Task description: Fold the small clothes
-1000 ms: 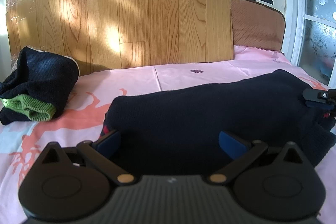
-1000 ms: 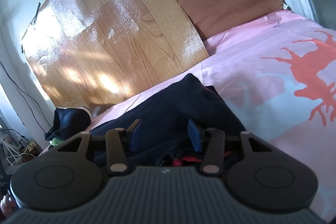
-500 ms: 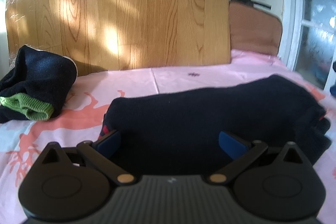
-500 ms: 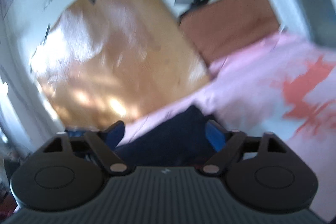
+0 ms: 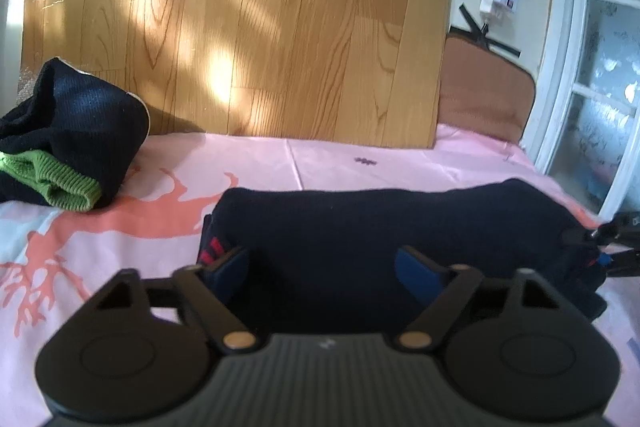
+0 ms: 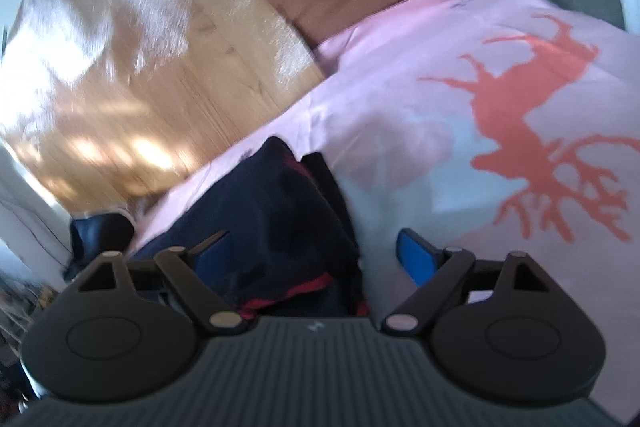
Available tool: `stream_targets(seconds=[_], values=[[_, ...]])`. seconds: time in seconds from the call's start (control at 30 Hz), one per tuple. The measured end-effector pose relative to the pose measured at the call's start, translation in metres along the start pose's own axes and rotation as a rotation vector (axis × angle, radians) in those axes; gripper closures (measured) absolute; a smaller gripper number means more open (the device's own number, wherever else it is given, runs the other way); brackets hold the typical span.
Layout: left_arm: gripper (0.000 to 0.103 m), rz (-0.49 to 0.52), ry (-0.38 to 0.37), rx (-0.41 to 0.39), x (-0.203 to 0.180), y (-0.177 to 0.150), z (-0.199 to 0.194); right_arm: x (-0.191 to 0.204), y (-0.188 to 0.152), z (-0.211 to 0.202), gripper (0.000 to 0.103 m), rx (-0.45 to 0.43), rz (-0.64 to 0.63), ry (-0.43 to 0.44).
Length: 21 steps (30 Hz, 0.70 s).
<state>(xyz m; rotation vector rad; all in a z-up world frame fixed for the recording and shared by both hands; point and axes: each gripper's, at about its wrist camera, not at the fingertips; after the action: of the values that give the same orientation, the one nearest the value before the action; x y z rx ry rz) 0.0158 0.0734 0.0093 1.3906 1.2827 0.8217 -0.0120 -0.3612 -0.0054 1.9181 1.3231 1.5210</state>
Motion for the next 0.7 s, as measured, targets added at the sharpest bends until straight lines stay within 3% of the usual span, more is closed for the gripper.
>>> stream_targets(seconds=[0.03, 0.1, 0.13, 0.2, 0.3, 0.33, 0.4, 0.5, 0.57, 0.7], values=[[0.035, 0.011, 0.004, 0.01, -0.002, -0.001, 0.002, -0.001, 0.0, 0.0, 0.049, 0.002, 0.008, -0.007], [0.04, 0.029, 0.0, 0.022, -0.004, -0.002, 0.003, 0.01, -0.004, 0.002, 0.056, -0.002, -0.033, -0.024], [0.04, 0.034, 0.001, 0.022, -0.005, -0.002, 0.003, 0.013, -0.004, 0.006, 0.068, 0.018, -0.027, -0.022], [0.04, 0.032, 0.0, 0.023, -0.005, -0.002, 0.003, 0.016, 0.0, 0.004, 0.072, 0.028, 0.059, -0.018], [0.04, 0.021, -0.004, 0.017, -0.003, -0.002, 0.002, 0.041, 0.015, -0.012, 0.075, -0.022, 0.043, 0.058], [0.04, 0.008, -0.011, 0.005, 0.0, -0.001, 0.0, 0.066, 0.02, -0.018, 0.075, -0.048, -0.011, 0.098], [0.03, -0.07, -0.033, -0.05, 0.013, 0.004, -0.01, 0.103, 0.023, -0.023, 0.075, -0.072, -0.111, 0.143], [0.021, -0.279, -0.024, -0.156, 0.053, 0.014, -0.03, 0.17, 0.012, -0.02, 0.076, -0.07, -0.308, 0.228], [0.021, -0.37, 0.008, -0.204, 0.08, 0.017, -0.041, 0.213, -0.008, -0.011, 0.076, -0.043, -0.45, 0.282], [0.02, -0.413, 0.083, -0.257, 0.117, 0.015, -0.061, 0.269, -0.061, 0.02, 0.076, 0.035, -0.684, 0.351]])
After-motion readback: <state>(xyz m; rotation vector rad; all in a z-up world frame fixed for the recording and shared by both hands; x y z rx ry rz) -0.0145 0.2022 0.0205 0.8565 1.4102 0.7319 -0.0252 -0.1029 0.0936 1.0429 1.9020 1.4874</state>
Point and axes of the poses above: each gripper's, at about its wrist camera, not at the fingertips, and z roughly the way its jaws point, x to its left, y to its top, and after that the axes turned 14 degrees about -x, right-handed
